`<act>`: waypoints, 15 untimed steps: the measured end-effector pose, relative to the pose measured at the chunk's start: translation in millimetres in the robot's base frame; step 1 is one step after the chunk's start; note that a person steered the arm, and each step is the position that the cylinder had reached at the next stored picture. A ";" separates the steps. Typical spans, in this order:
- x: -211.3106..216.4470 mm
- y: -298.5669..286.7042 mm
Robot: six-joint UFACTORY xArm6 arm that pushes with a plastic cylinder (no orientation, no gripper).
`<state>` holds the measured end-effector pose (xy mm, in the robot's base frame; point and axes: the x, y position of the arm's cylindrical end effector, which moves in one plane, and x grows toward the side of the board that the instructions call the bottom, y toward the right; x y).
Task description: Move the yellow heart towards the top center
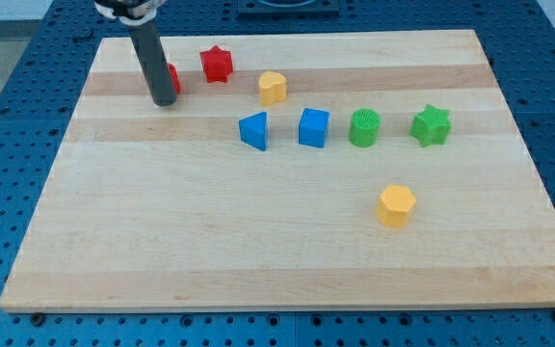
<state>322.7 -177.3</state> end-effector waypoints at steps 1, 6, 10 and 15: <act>-18.1 -1.5; 24.9 73.1; 26.6 154.8; -31.7 151.7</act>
<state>291.0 -25.6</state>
